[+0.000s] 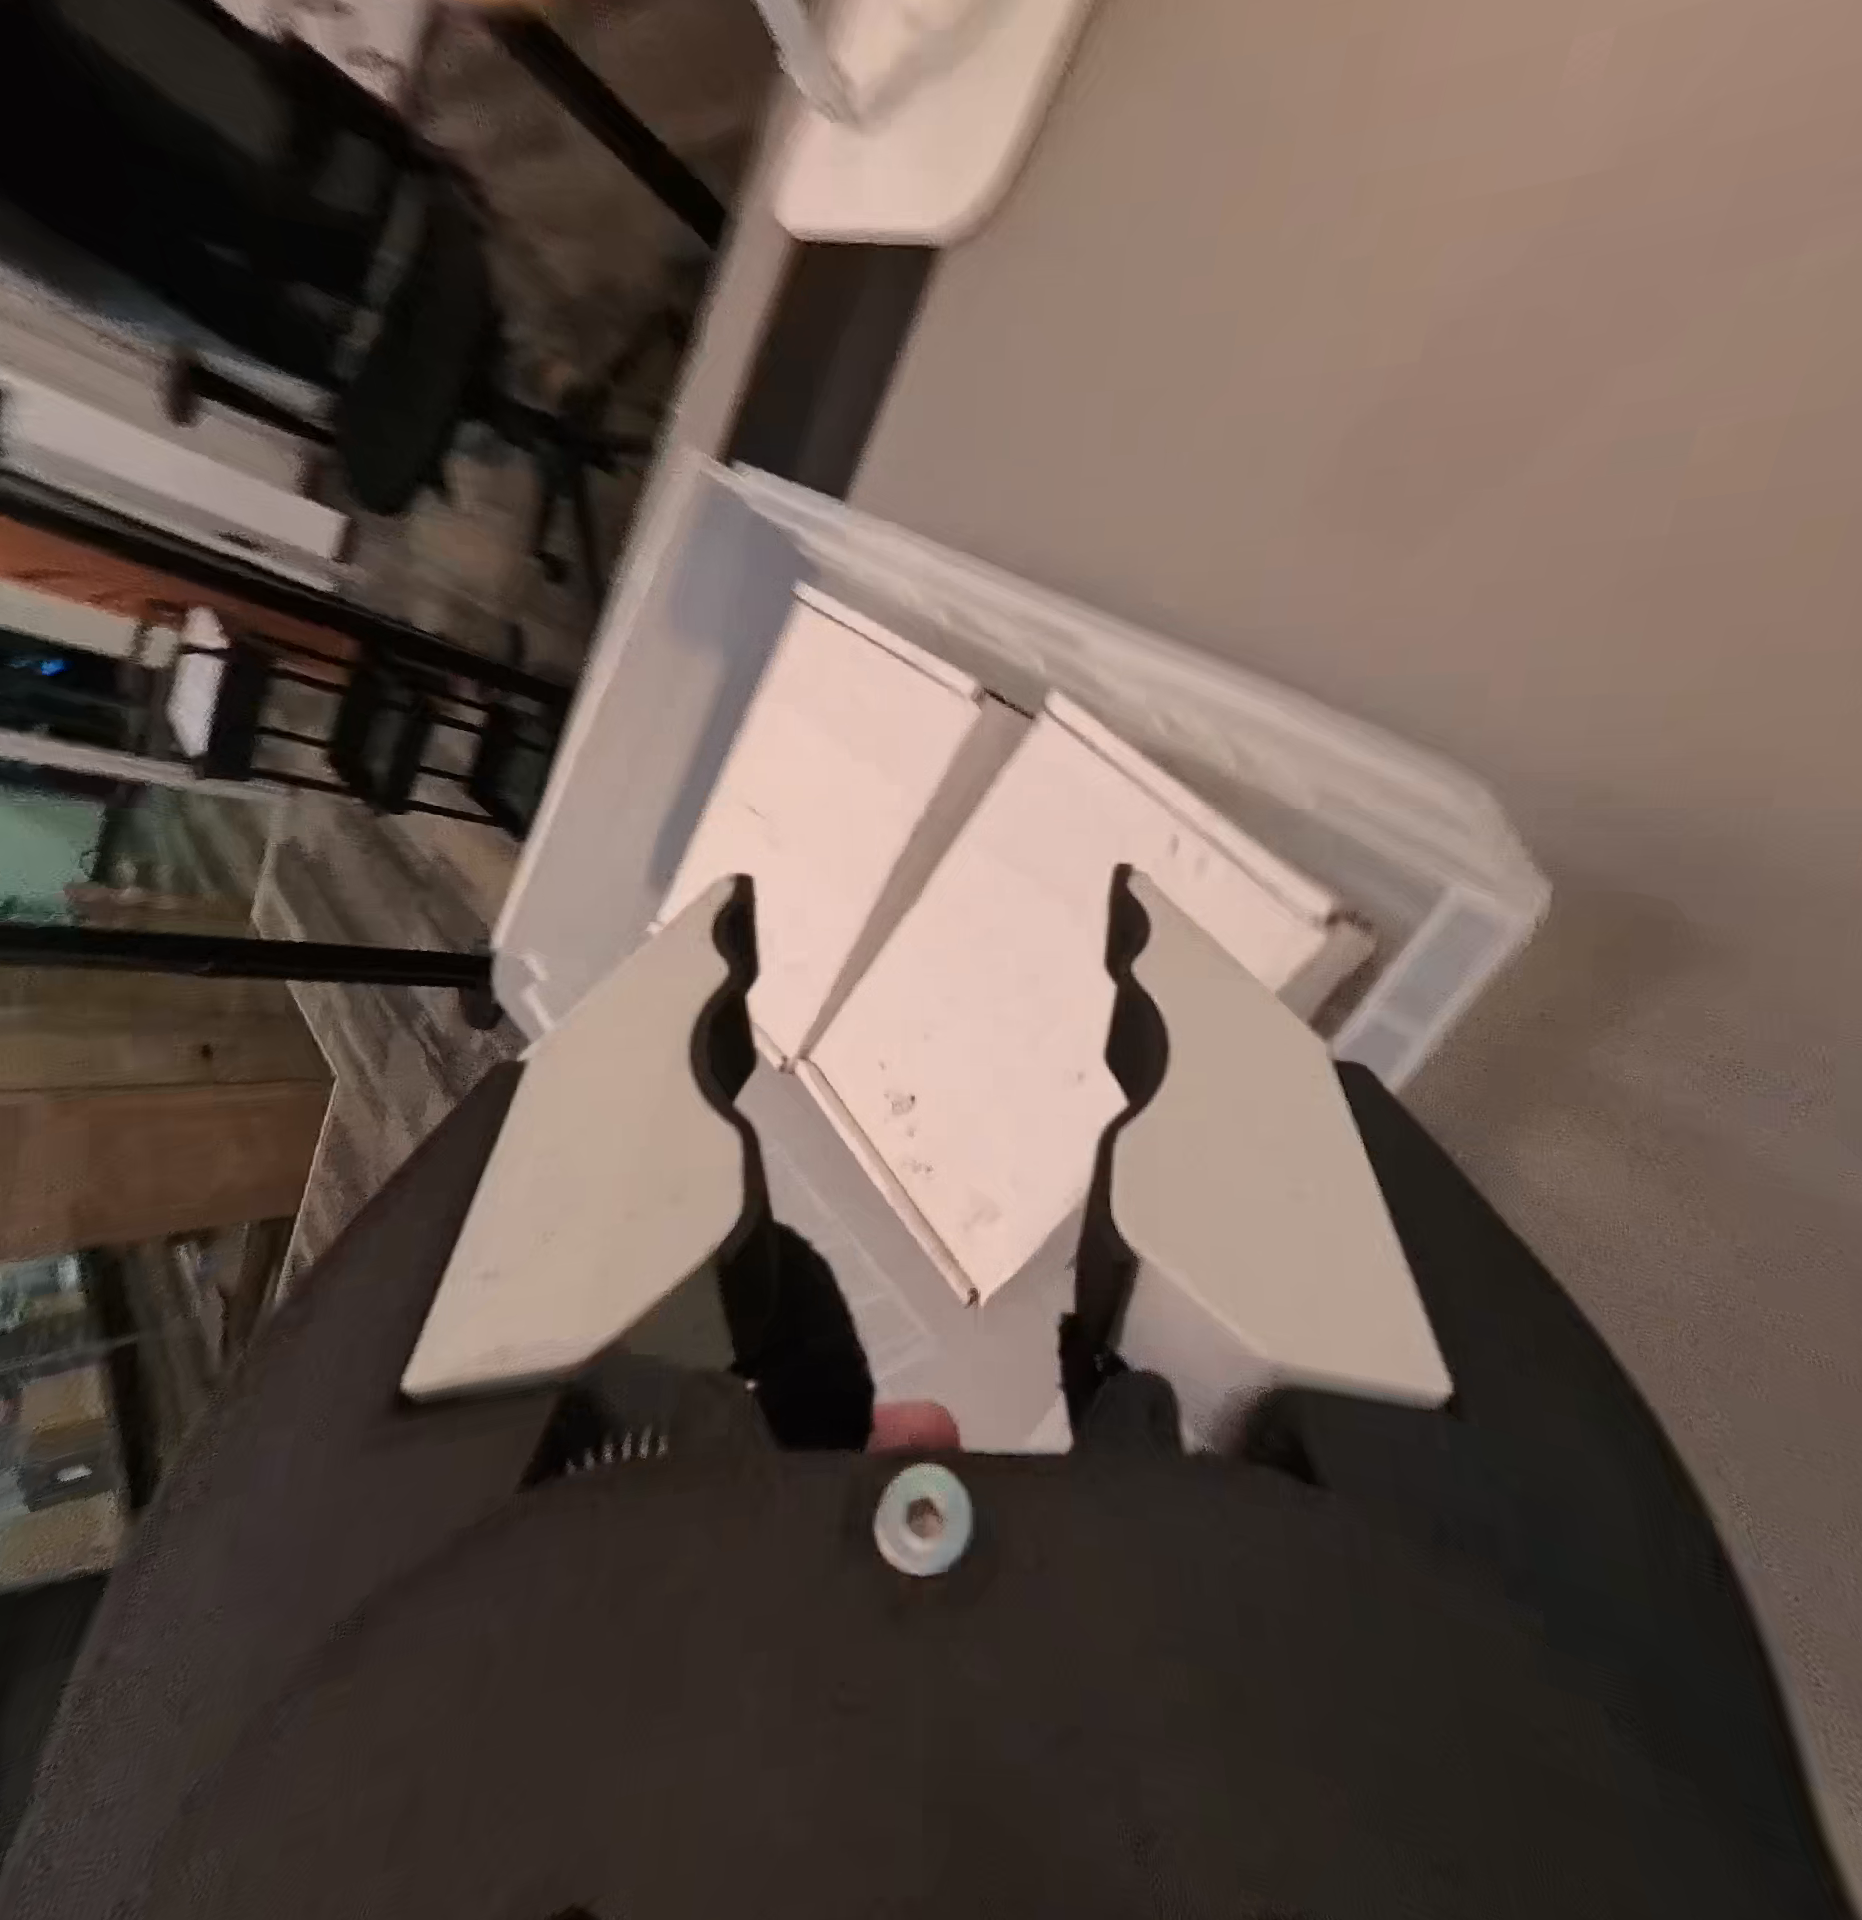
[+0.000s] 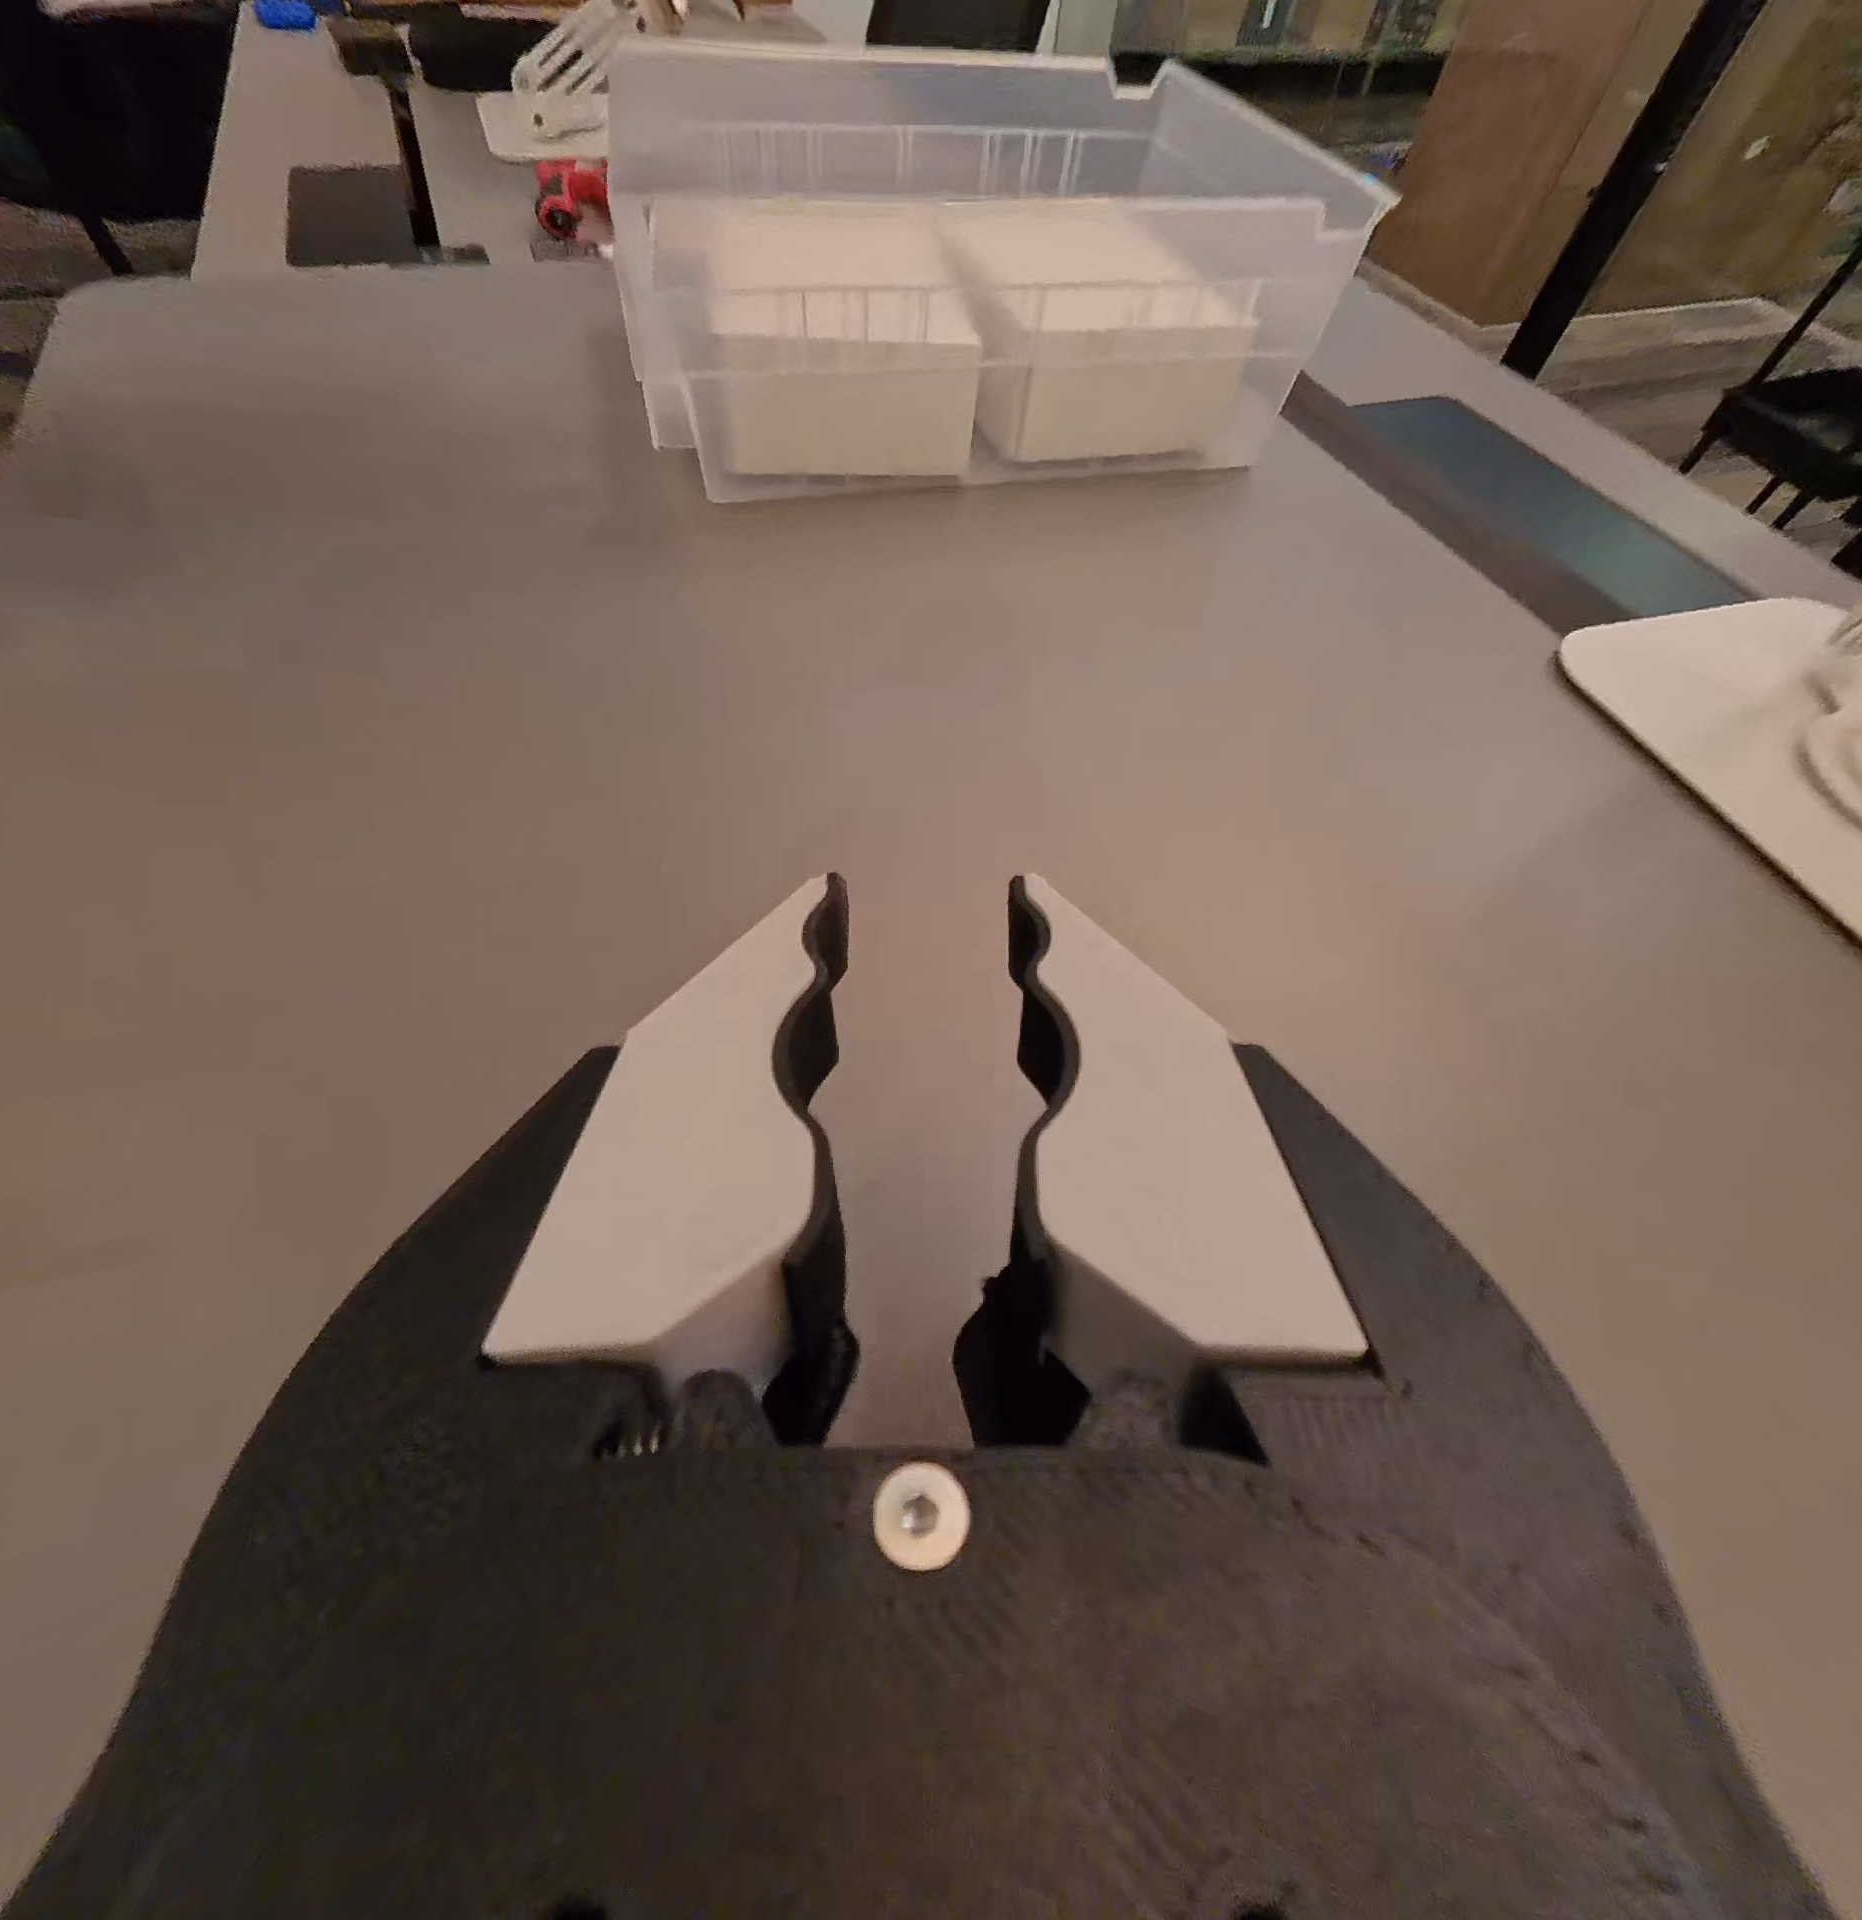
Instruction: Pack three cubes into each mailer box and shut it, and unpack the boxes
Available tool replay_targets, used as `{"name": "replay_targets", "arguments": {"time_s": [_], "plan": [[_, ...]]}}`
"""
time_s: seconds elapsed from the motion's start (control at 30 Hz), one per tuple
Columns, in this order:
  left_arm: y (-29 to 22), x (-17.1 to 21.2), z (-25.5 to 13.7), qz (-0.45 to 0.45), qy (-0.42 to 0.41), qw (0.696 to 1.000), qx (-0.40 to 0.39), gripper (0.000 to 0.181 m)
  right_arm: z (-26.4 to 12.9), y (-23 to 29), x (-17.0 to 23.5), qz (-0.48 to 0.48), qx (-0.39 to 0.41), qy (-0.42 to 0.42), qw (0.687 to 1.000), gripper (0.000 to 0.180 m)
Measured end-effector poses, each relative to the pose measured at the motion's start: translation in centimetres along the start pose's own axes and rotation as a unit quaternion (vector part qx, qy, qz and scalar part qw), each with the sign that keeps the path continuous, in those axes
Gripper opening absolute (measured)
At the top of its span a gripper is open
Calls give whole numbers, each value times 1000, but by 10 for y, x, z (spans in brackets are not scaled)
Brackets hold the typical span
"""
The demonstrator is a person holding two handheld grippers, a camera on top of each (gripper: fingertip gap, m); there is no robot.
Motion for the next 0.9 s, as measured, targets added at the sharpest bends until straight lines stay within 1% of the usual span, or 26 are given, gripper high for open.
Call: {"name": "replay_targets", "arguments": {"time_s": [0.07, 0.1, 0.17, 0.23, 0.3, 0.43, 0.53, 0.6, 0.73, 0.8, 0.9], "plan": [[0, 13, 15, 35, 42, 997, 54, 80, 0, -1, 9, -5, -3, 8, 1000, 29], [0, 18, 22, 46, 56, 994, 76, 84, -1, -1, 12, 0, -10, 7, 1000, 29], [1, 24, 33, 66, 66, 989, 115, 94, -2, 0, 15, 3, -30, 3, 1000, 29], [3, 28, 45, 59, 69, 984, 151, 103, -3, -1, 14, -6, -32, -6, 999, 29], [3, 34, 55, 72, 93, 975, 186, 114, -6, -3, 13, -3, -37, -20, 999, 29], [11, 35, 65, 56, 111, 963, 238, 119, -9, -5, 11, 9, -41, -36, 998, 28], [8, 39, 71, 15, 142, 945, 294, 123, -8, -4, 12, 8, -43, -30, 999, 28], [3, 43, 76, 19, 156, 937, 312, 124, -8, -3, 12, 4, -44, -29, 999, 28], [1, 49, 87, 39, 171, 931, 319, 125, -8, -3, 12, 3, -46, -26, 999, 28], [-2, 50, 92, 45, 174, 928, 327, 121, -7, -2, 13, 1, -47, -23, 999, 28], [-7, 55, 99, 60, 186, 924, 327, 128, -7, -1, 13, -4, -48, -19, 999, 28]]}}
Point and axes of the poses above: each gripper's, where its closed fingertips meet, z out along the fingers, x out of its underside, y = z × x across the jaws, the point moved 9 cm from there along -z, back along the fingers, and after that the axes turned 9 degrees about -y, right-handed, at the moved point
